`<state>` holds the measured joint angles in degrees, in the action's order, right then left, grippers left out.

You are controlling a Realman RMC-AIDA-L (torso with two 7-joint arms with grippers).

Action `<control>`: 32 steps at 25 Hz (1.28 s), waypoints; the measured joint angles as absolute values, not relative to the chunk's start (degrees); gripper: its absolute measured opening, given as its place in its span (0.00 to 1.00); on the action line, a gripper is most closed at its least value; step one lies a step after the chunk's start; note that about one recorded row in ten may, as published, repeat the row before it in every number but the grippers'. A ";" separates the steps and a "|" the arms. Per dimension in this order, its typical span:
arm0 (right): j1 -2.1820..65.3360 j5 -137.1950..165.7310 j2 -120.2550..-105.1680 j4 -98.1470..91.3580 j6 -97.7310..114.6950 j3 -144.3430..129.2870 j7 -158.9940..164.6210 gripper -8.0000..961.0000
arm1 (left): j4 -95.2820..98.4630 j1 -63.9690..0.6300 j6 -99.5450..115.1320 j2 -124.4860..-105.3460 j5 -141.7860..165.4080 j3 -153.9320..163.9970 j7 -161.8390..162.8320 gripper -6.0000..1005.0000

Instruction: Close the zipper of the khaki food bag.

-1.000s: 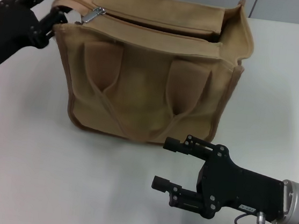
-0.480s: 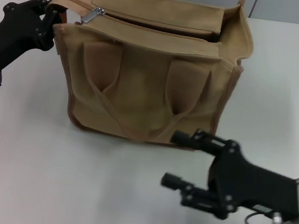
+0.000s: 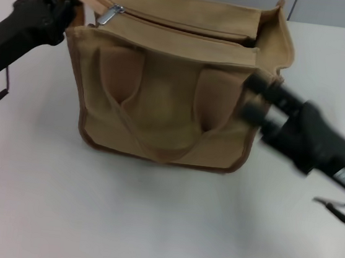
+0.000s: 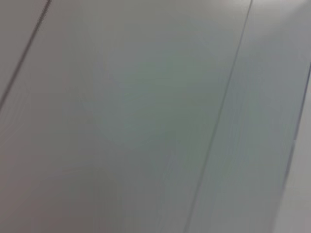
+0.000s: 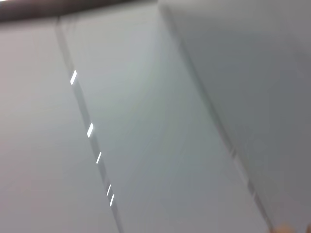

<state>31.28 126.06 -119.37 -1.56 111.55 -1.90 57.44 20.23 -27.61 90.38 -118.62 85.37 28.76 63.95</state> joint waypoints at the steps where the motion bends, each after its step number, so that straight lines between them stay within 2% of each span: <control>1: 31.69 125.01 -119.33 -1.58 112.67 -1.30 60.82 0.73 | 20.37 -27.89 90.61 -118.62 85.36 29.28 64.94 0.03; 7: 37.42 123.92 -119.26 -2.09 112.34 -1.01 77.54 0.73 | 21.65 -29.51 93.55 -118.79 85.19 31.26 67.34 0.03; 15: 44.95 122.30 -119.56 -0.07 97.75 -1.07 93.34 0.73 | 23.79 -31.13 96.26 -118.91 85.12 32.20 70.26 0.03; 32: 47.92 122.72 -119.72 2.35 89.13 -2.14 92.43 0.73 | 24.43 -34.41 97.01 -118.92 84.91 33.22 71.42 0.05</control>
